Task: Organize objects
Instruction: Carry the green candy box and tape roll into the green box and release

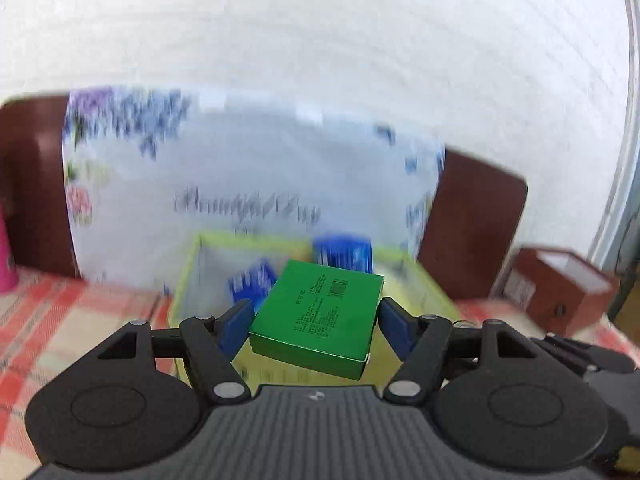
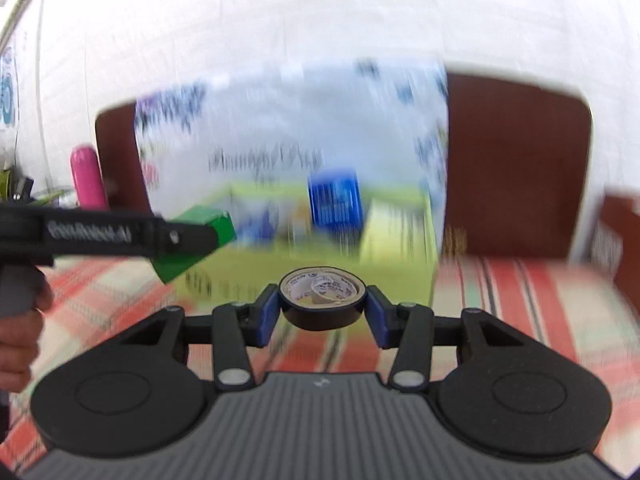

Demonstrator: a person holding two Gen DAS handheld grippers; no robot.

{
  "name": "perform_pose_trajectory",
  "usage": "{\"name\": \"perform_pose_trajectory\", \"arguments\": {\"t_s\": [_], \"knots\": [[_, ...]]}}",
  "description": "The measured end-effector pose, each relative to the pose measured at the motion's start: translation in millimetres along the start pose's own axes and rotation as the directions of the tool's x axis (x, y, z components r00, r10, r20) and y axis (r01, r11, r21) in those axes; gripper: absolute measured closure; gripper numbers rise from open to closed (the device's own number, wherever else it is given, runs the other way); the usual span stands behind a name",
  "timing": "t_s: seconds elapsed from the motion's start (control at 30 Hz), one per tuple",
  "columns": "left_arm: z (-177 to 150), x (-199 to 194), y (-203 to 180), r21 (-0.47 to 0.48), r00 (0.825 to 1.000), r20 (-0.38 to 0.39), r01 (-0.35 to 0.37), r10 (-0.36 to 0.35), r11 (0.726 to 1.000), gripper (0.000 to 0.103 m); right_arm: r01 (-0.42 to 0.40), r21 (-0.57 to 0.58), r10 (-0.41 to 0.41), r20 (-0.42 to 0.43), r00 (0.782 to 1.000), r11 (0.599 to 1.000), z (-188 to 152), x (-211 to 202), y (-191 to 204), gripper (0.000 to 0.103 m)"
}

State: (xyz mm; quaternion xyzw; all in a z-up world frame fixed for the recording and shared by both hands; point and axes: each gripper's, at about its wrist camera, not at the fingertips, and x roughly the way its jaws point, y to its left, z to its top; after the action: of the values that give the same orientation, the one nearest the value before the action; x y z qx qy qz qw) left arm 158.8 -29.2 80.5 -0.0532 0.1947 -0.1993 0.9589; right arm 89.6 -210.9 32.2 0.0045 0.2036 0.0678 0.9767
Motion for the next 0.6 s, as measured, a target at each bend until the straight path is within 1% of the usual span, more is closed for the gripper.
{"name": "perform_pose_trajectory", "arguments": {"t_s": [0.07,0.13,0.17,0.2,0.23,0.27,0.3,0.33,0.4,0.43,0.47,0.53,0.6], "knots": [[20,9,1,0.009,0.998,0.044,-0.033,0.033,0.999,0.032,0.009,-0.025,-0.008,0.051,0.999,1.0,20,11,4,0.058],[33,25,5,0.006,0.997,0.06,-0.047,0.046,0.999,0.031,0.025,-0.037,-0.022,0.09,0.996,0.999,36,25,7,0.058],[37,35,9,0.004,0.996,0.068,-0.057,0.057,0.998,0.028,0.031,-0.032,-0.028,0.104,0.994,0.999,42,33,7,0.058],[37,45,13,0.012,0.995,0.073,-0.065,0.064,0.998,0.024,0.03,-0.019,-0.027,0.116,0.993,0.999,44,44,7,0.054],[35,55,17,0.022,0.995,0.053,-0.08,0.079,0.997,0.012,0.02,-0.007,-0.019,0.125,0.992,1.0,43,54,5,0.03],[31,64,22,0.018,0.993,0.019,-0.114,0.113,0.993,0.011,0.024,-0.003,-0.024,0.109,0.994,1.0,40,65,3,0.009],[25,69,26,0.008,0.99,-0.01,-0.139,0.139,0.99,0.011,0.055,-0.002,-0.054,0.07,0.996,0.999,35,72,3,0.009],[17,69,33,-0.013,0.989,-0.025,-0.144,0.143,0.99,0.011,0.075,-0.002,-0.075,0.045,0.996,0.997,29,74,2,0.009],[0,60,42,-0.052,0.992,-0.016,-0.127,0.126,0.991,0.011,0.064,0.003,-0.064,0.05,0.997,0.998,10,65,0,0.009],[-7,53,42,-0.055,0.992,-0.01,-0.123,0.123,0.991,0.011,0.071,0.006,-0.071,0.054,0.996,0.997,2,60,0,0.005],[-13,45,42,-0.054,0.992,-0.003,-0.122,0.122,0.991,0.011,0.081,0.009,-0.081,0.055,0.995,0.997,-5,56,0,0.003],[-24,31,38,-0.046,0.992,0.008,-0.124,0.124,0.991,0.011,0.102,0.034,-0.103,0.047,0.994,0.994,-17,48,0,0.001],[-30,18,32,-0.038,0.991,0.017,-0.134,0.135,0.99,0.011,0.097,0.069,-0.1,0.029,0.995,0.993,-24,42,-1,0.0]]}}
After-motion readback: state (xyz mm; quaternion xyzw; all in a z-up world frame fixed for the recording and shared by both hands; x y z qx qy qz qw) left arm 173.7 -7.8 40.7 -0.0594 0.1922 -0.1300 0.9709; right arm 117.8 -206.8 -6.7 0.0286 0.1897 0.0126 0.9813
